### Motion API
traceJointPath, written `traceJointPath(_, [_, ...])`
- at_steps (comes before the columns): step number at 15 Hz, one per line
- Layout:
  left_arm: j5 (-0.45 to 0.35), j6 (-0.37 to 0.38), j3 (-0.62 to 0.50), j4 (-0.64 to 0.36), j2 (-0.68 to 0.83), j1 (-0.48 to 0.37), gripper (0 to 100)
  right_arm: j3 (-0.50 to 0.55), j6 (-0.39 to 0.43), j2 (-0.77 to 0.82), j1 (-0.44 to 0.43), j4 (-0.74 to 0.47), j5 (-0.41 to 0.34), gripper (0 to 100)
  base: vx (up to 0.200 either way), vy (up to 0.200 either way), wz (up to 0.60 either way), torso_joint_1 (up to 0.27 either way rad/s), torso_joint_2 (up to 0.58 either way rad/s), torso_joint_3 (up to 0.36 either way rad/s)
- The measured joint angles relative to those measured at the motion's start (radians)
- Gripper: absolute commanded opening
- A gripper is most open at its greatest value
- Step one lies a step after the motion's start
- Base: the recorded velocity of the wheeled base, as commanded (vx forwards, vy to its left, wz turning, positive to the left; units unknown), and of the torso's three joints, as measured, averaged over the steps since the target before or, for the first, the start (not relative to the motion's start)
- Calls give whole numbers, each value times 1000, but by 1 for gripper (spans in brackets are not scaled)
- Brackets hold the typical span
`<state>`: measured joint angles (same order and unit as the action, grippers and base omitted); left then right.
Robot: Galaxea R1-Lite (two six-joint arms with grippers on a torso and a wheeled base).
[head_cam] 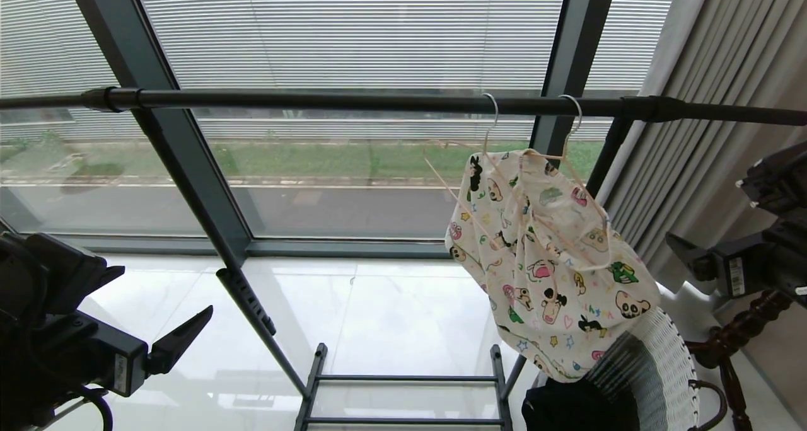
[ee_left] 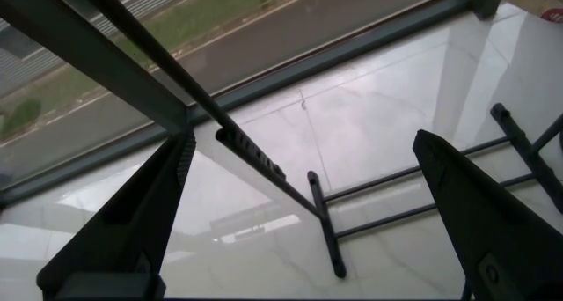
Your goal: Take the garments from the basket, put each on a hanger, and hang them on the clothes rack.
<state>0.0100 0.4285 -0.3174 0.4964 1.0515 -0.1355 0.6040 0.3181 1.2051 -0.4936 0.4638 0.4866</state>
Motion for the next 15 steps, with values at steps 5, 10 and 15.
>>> traceJointPath(5, [3, -10, 0, 0, -6, 6, 100, -86, 15, -109, 73, 0, 3, 100, -80, 0, 0, -69, 137, 81])
traceJointPath(10, [84, -18, -1, 0, -19, 26, 100, -153, 36, -174, 91, 0, 3, 100, 0, 0, 0, -223, 524, 284])
traceJointPath(15, [129, -52, 1, 0, -34, 28, 100, -188, 58, -207, 93, 0, 3, 100, 0, 0, 0, -236, 518, 293])
